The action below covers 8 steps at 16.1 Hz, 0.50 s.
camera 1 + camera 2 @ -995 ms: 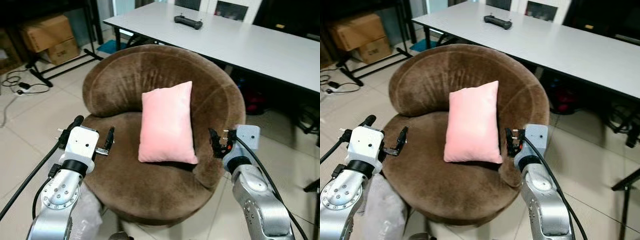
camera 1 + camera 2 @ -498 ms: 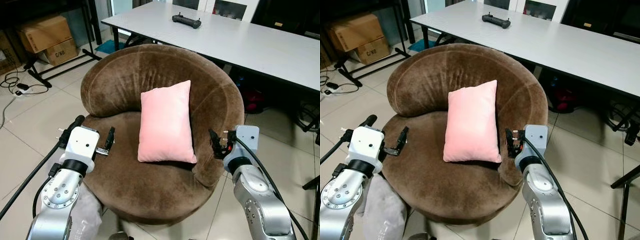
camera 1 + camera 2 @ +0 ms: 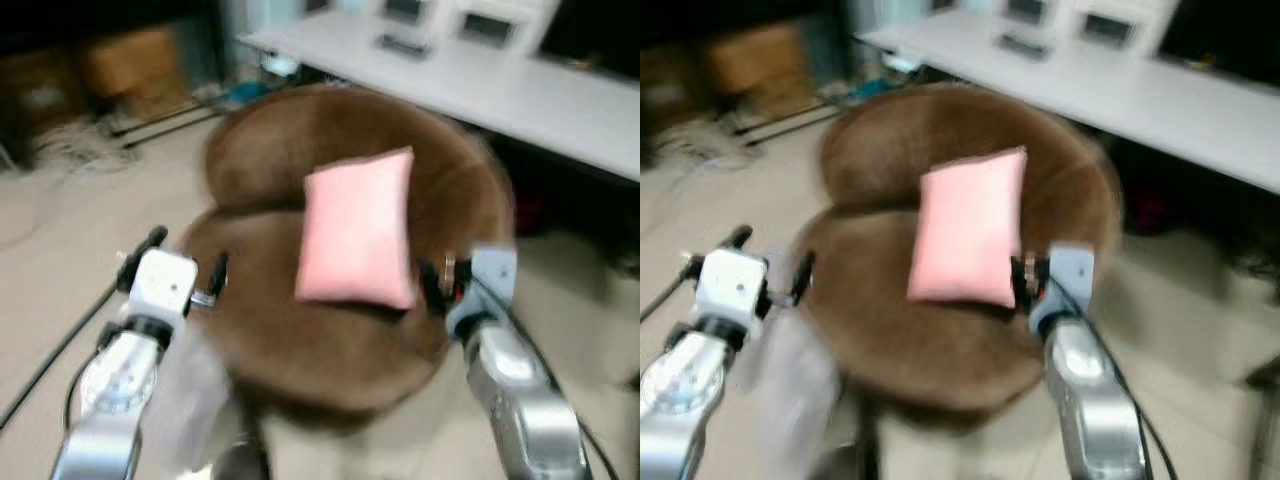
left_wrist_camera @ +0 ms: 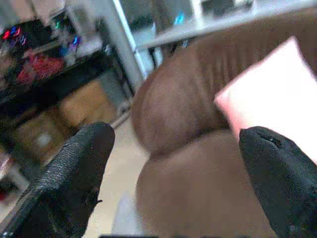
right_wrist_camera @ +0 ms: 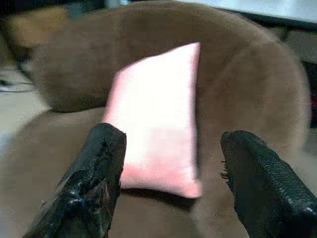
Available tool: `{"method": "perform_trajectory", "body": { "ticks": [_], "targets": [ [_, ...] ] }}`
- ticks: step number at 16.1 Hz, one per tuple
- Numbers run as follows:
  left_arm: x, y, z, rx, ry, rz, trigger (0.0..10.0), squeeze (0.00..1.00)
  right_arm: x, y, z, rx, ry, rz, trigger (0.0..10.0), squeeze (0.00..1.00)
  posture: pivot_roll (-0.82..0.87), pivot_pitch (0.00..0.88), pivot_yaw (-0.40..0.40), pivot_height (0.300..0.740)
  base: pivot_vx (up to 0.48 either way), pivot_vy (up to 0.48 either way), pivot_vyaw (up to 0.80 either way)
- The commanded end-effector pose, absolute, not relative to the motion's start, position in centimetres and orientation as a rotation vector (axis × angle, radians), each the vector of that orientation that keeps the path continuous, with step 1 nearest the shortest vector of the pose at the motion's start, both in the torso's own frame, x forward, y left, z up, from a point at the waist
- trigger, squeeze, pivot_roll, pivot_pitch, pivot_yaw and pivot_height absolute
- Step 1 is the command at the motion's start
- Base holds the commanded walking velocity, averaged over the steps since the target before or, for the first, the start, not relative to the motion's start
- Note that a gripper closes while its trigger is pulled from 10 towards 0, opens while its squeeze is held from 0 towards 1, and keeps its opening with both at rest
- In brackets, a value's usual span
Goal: Move the pillow to the sofa from floor
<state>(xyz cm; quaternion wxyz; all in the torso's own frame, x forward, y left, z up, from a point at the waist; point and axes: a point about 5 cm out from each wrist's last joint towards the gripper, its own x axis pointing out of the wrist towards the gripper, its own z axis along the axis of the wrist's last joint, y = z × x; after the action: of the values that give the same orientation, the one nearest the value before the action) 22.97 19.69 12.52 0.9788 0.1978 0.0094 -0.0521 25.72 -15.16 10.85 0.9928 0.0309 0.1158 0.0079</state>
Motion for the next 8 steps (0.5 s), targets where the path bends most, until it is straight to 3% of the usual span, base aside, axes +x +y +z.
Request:
{"method": "perform_trajectory", "body": {
  "ticks": [1,4,8],
  "targets": [
    [23.49,19.46,13.30,0.406,-0.013,-0.119,10.0,0.00,25.55,-15.45,10.61,0.065,0.249,0.008,10.0,0.00,0.09,0.000,-0.030,0.740,-0.266,0.000,0.00],
    [23.67,19.50,13.37,0.405,-0.018,-0.108,10.0,0.00,25.67,-15.78,10.35,-0.053,0.269,0.025,10.0,0.00,0.09,0.000,-0.034,0.740,-0.174,0.000,0.00],
    [23.65,19.77,13.30,0.379,-0.009,-0.077,10.0,0.00,25.98,-15.80,11.15,0.063,0.239,0.020,10.0,0.00,0.08,0.000,-0.034,0.740,0.000,0.000,0.00]
  ]
}}
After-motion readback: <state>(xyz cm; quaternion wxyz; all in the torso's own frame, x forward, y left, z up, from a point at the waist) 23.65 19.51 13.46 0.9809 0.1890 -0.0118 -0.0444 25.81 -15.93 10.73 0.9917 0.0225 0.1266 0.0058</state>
